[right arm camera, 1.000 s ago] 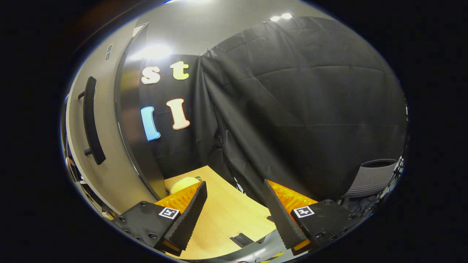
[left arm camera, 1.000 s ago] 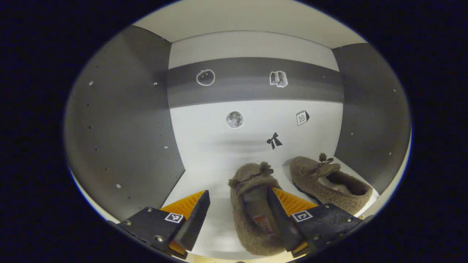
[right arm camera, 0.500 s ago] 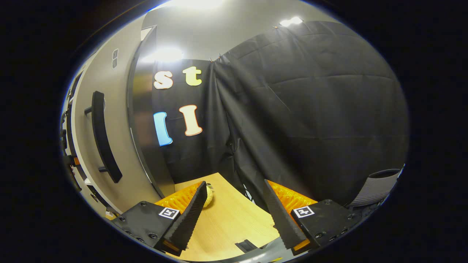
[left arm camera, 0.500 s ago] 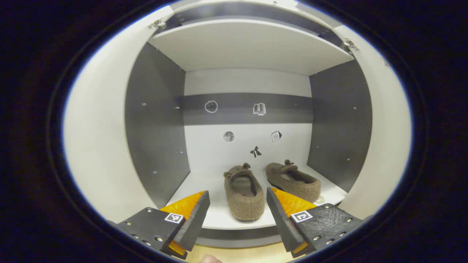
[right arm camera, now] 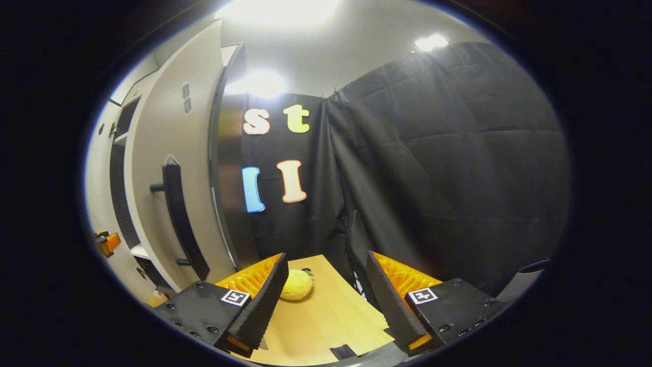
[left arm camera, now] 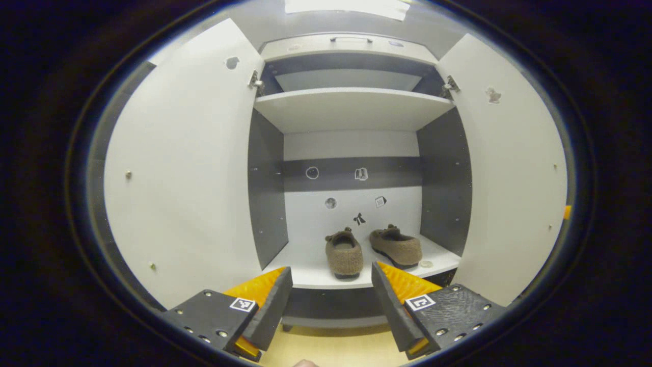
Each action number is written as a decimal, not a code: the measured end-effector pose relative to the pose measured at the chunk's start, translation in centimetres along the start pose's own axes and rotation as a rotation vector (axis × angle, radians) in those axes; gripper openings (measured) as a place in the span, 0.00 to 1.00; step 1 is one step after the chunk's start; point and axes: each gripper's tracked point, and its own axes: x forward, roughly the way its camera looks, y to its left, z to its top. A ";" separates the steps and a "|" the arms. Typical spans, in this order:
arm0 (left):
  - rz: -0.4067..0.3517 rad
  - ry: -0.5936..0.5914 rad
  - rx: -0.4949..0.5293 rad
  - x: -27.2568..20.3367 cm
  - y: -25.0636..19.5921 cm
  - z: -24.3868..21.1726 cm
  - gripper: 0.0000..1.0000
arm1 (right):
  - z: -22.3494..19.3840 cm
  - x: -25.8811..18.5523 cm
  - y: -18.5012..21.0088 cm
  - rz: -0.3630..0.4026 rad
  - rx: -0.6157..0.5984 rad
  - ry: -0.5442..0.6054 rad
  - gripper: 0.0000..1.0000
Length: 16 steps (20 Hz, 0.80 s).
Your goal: Grab one shoe with the right hand and put it into the shoe cabinet, grab the other shoe with the left hand and put it into the shoe cabinet; then close the right door with the right hand and the left door with the left hand.
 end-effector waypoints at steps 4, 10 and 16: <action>-0.021 0.003 0.006 -3.9 1.0 -1.6 0.90 | 1.6 0.1 2.2 0.074 -0.012 -0.022 0.92; -0.059 0.043 -0.049 -8.1 2.0 -3.6 0.90 | 4.9 0.2 6.6 0.150 0.010 -0.068 0.92; -0.130 0.076 -0.132 -10.6 2.0 -6.5 0.90 | 6.1 -0.2 8.0 0.117 -0.140 -0.134 0.96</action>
